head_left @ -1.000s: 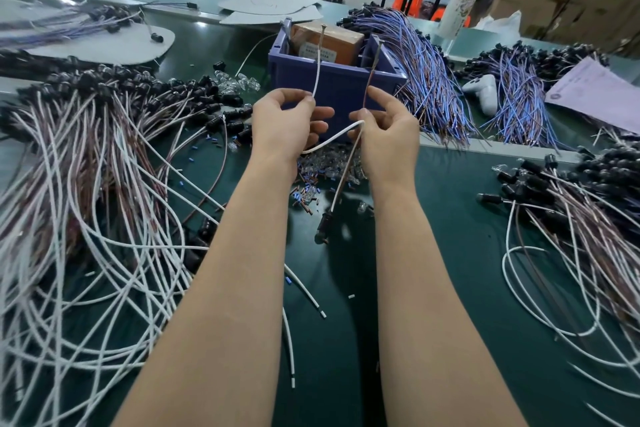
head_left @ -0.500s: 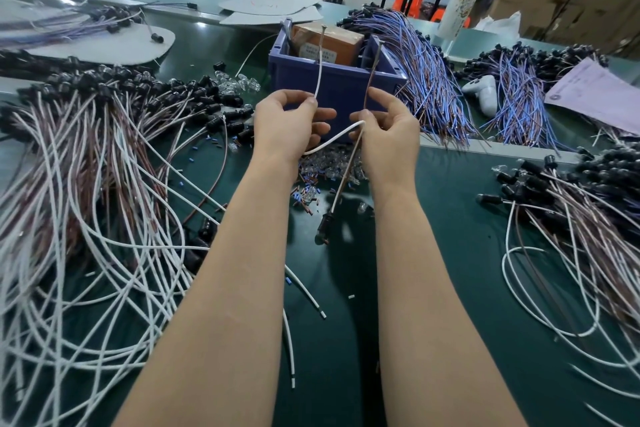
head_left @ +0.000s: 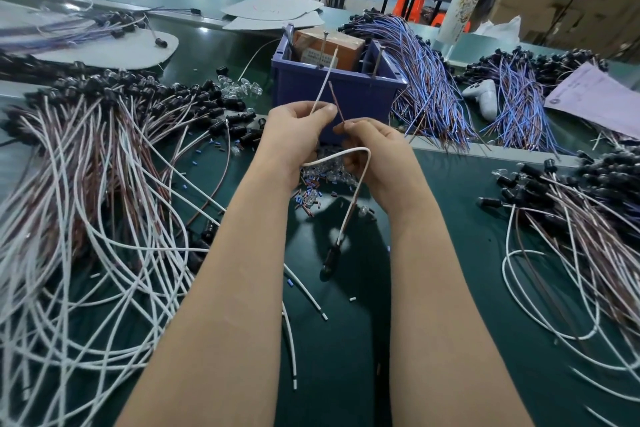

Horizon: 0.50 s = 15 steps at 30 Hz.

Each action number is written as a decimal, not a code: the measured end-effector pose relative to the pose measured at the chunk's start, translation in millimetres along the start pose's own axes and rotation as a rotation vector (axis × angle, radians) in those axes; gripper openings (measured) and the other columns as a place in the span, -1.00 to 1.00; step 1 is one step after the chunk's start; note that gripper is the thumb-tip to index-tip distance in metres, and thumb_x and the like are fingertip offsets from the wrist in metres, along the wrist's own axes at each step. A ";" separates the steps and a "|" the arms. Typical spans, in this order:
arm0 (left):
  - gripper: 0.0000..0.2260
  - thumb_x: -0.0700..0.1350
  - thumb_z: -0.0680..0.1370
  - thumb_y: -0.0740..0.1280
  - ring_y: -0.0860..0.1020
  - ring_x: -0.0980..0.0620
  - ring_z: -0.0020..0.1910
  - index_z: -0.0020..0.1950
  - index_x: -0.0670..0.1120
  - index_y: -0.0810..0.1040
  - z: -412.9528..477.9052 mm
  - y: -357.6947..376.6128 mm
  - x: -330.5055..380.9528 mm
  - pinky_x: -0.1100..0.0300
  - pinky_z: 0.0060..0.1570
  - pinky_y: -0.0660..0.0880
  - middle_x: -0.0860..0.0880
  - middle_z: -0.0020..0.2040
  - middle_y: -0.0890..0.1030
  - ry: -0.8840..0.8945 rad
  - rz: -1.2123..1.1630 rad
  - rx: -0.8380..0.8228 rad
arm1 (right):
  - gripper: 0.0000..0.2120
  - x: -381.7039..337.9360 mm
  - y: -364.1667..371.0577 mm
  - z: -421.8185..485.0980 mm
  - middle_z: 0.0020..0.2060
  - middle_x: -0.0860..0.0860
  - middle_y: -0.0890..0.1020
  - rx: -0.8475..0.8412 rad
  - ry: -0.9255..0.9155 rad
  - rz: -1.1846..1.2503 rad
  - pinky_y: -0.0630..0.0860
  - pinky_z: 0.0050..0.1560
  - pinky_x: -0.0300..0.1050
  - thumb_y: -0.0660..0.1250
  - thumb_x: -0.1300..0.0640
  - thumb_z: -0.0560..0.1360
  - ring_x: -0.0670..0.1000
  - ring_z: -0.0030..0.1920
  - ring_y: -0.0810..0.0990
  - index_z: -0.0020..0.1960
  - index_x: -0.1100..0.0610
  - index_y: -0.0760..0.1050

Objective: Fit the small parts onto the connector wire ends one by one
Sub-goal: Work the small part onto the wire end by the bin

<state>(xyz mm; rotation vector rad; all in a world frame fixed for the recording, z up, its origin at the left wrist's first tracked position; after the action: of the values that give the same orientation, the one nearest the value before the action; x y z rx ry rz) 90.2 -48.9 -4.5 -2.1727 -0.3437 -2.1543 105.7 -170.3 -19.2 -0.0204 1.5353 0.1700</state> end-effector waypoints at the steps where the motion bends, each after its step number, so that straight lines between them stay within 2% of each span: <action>1: -0.91 -0.19 0.57 0.30 0.22 0.22 -0.64 -0.11 -0.07 0.56 -0.1 0.5 0.6 0.39 -0.61 0.19 0.18 -0.62 0.30 0.000 -0.047 -0.016 | -0.79 0.6 0.0 0.0 -0.55 -0.09 0.47 -0.005 0.000 -0.019 0.34 -0.48 -0.27 0.25 0.25 0.50 -0.10 -0.54 0.41 -0.25 0.13 0.58; 3: -0.88 -0.24 0.59 0.25 0.18 0.22 -0.66 -0.08 -0.10 0.56 -0.5 1.0 1.8 0.39 -0.64 0.14 0.16 -0.61 0.27 0.001 -0.128 -0.043 | -0.80 1.3 -0.3 0.2 -0.55 -0.08 0.47 -0.012 -0.007 -0.060 0.34 -0.48 -0.26 0.26 0.24 0.49 -0.09 -0.53 0.40 -0.27 0.12 0.59; 6: -0.91 -0.22 0.58 0.26 0.17 0.21 -0.65 -0.08 -0.11 0.54 -1.7 0.9 3.3 0.39 -0.64 0.13 0.16 -0.60 0.26 0.008 -0.169 -0.049 | -0.82 1.5 -0.4 0.5 -0.56 -0.08 0.47 -0.020 -0.018 -0.114 0.33 -0.48 -0.25 0.27 0.22 0.48 -0.08 -0.53 0.40 -0.26 0.13 0.58; 15: -0.85 -0.22 0.57 0.29 0.18 0.21 -0.67 -0.19 -0.08 0.48 1.1 -7.4 1.8 0.41 -0.64 0.13 0.15 -0.64 0.26 0.000 -0.201 0.104 | -0.79 3.5 -0.7 1.6 -0.56 -0.07 0.46 -0.038 -0.001 -0.152 0.33 -0.45 -0.24 0.26 0.24 0.46 -0.06 -0.51 0.37 -0.31 0.12 0.57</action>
<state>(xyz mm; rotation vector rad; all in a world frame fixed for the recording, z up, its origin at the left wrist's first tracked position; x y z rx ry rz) 89.8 -41.2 -3.5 -2.1646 -0.6860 -2.1777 107.4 -170.5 -22.7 -0.1663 1.5225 0.0779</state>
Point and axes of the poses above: each hand's wrist, its own z-axis towards the middle knuckle, its own y-axis out of the palm, x = y × z, the point moved 4 cm from there along z, towards the middle knuckle
